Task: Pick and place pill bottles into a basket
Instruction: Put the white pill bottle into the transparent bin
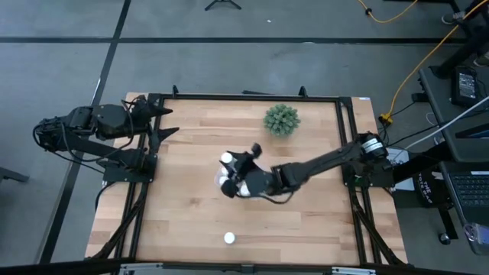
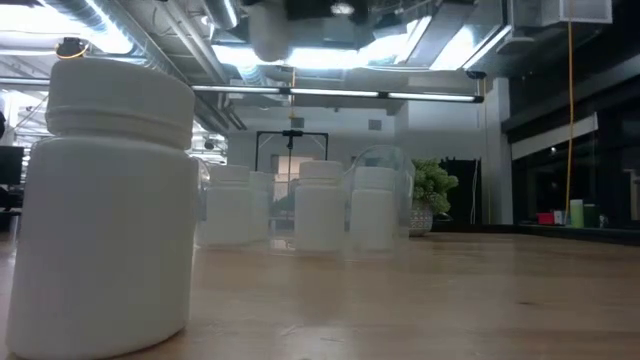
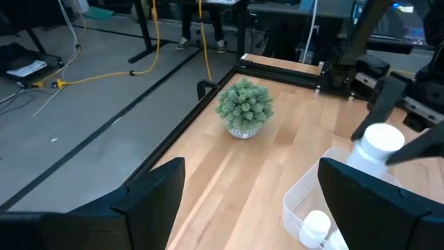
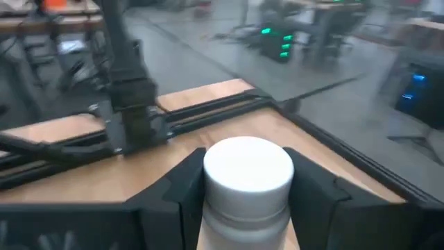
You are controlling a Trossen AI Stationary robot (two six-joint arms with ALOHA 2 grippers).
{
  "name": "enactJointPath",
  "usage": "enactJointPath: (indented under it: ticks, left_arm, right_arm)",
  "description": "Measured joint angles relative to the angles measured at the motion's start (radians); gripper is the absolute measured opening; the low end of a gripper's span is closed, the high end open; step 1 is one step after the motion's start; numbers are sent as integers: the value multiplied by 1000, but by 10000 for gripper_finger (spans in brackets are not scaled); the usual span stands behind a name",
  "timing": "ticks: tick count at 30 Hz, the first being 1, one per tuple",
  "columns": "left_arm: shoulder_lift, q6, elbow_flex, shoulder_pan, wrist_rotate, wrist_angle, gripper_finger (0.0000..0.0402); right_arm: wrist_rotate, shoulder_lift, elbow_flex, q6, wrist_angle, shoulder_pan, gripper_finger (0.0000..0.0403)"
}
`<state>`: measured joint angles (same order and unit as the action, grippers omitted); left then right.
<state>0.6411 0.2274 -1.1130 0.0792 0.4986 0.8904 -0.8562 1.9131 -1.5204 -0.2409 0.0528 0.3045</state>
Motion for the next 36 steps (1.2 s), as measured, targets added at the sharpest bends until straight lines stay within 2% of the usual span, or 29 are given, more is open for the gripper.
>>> enactJointPath:
  ticks: [3, 8, 12, 15, 21, 26, 30, 36]
  left_arm:
    - [1, -10, 0, 0, 0, -1, 322]
    - [7, -41, 0, 0, -1, -19, 322]
    - [12, -50, 0, 0, -16, -57, 322]
    - [15, -50, 0, 0, -36, -70, 322]
    - [18, -50, 0, 0, -49, -72, 322]
    - [22, -76, 0, 0, -72, -90, 322]
    - [34, -141, 0, 0, -136, -145, 322]
    - [98, -218, 0, -13, -180, -207, 322]
  right_arm:
    - [-87, -22, 78, -109, 10, 32, 157]
    - [-90, -11, 184, -298, 16, 41, 157]
    - [-93, -10, 254, -361, 41, 38, 157]
    - [-108, -10, 321, -381, 124, 35, 157]
    - [-119, -9, 445, -379, 294, 25, 157]
    - [-86, -9, 492, -299, 389, 0, 157]
    - [8, -8, 497, -207, 471, -30, 157]
    - [50, -7, 431, 1, 582, -46, 157]
